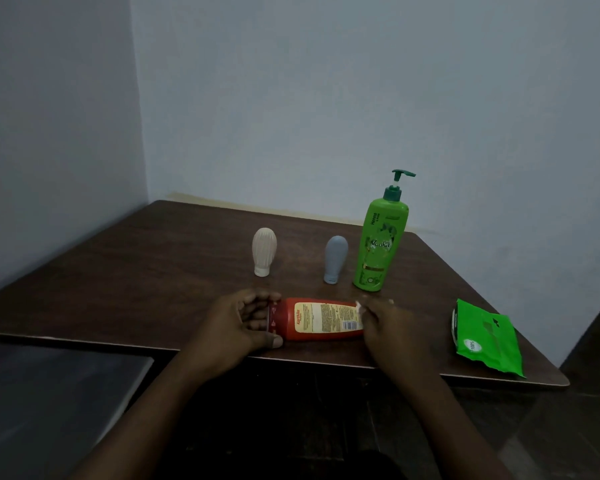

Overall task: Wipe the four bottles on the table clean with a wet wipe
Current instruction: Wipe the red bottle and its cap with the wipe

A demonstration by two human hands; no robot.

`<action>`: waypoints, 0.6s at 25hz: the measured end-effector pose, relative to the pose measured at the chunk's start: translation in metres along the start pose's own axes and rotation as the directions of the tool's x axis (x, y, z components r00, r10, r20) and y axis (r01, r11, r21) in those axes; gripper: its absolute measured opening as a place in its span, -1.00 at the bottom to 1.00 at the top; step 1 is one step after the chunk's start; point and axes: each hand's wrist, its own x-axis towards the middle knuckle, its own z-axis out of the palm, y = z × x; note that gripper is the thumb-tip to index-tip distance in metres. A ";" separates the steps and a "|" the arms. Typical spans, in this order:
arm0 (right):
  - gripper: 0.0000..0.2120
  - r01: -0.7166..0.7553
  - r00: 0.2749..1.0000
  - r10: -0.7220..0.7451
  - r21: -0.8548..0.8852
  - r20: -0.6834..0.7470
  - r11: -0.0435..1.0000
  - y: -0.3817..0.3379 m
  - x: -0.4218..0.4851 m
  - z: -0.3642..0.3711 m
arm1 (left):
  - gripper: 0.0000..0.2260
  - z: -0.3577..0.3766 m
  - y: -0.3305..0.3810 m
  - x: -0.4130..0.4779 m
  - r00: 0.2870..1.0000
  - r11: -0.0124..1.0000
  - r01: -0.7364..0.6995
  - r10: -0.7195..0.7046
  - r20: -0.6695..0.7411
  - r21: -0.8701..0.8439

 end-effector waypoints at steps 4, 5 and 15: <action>-0.82 -0.094 0.994 0.092 -0.041 -0.062 0.995 -0.012 0.002 0.015 | -0.41 0.002 0.002 -0.005 1.000 1.000 0.004 -0.004 -0.004 0.015; -0.82 -0.052 0.997 0.050 -0.037 -0.065 0.998 -0.022 0.000 0.021 | -0.40 0.001 0.001 -0.005 1.000 1.000 0.005 -0.005 -0.013 0.016; -0.48 0.339 0.939 -0.340 0.012 0.055 0.941 -0.056 -0.005 0.042 | -0.39 0.000 -0.002 0.002 1.000 0.998 0.012 -0.010 -0.025 0.068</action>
